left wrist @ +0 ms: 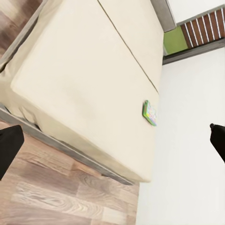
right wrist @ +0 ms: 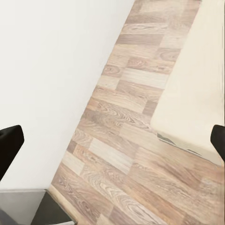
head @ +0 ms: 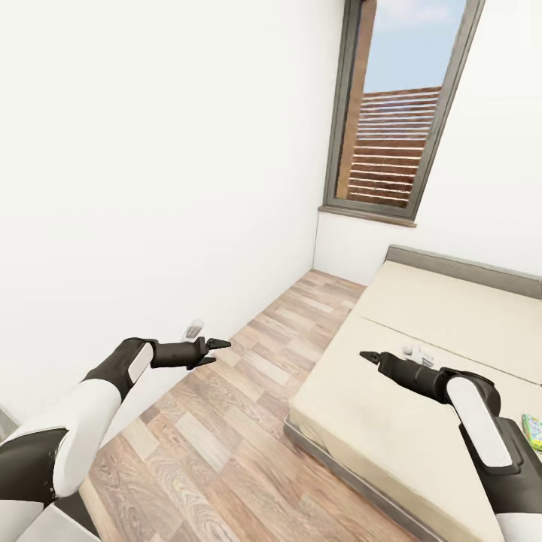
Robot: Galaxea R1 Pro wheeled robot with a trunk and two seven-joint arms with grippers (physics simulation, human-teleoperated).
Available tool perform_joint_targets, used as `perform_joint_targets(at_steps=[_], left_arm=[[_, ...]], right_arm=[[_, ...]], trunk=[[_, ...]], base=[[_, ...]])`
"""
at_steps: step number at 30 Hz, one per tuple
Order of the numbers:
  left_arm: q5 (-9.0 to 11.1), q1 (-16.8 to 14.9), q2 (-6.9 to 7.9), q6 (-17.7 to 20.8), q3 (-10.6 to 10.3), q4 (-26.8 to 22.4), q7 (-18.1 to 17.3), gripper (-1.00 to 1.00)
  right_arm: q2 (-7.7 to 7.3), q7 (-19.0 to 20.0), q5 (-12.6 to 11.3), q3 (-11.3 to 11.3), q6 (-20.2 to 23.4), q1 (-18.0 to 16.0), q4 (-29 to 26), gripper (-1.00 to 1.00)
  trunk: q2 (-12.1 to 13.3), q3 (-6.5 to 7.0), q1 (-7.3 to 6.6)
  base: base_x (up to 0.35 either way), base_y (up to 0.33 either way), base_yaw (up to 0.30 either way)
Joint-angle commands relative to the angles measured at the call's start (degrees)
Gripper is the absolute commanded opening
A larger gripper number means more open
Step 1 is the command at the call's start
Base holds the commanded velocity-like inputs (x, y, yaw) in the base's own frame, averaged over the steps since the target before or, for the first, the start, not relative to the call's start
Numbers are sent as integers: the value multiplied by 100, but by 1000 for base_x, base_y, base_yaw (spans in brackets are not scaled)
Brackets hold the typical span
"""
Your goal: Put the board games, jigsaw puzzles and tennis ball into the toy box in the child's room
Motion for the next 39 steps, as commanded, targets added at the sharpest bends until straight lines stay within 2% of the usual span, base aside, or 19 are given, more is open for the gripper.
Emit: perform_joint_targets(at_steps=[1, 16, 18, 25, 39], left_arm=[[-12, -7, -2, 26, 24, 2, -15, 100], [-11, 2, -4, 21, 16, 2, -15, 100], [-9, 2, -2, 2, -85, 3, -15, 100], [-7, 16, -4, -52, -139, 3, -21, 100], [-7, 20, -10, -58, -143, 3, -23, 100]], right_arm=[[-1, -54, -61, -14, 22, -6, -13, 100], [-1, -45, -110, -137, 212, -10, -39, 100], [-1, -45, -109, -152, 235, -10, -37, 100], [-1, -42, -116, -160, 244, -10, -30, 100], [-1, -37, -98, -162, 257, -10, -8, 100]], trunk=[[-13, -13, 4], [-13, -14, 4], [-13, -14, 4], [-13, -14, 4], [-13, -14, 4]], base=[[0, -256, -11], [0, -92, -2], [0, -24, 0], [0, -6, -15], [0, 0, -245]])
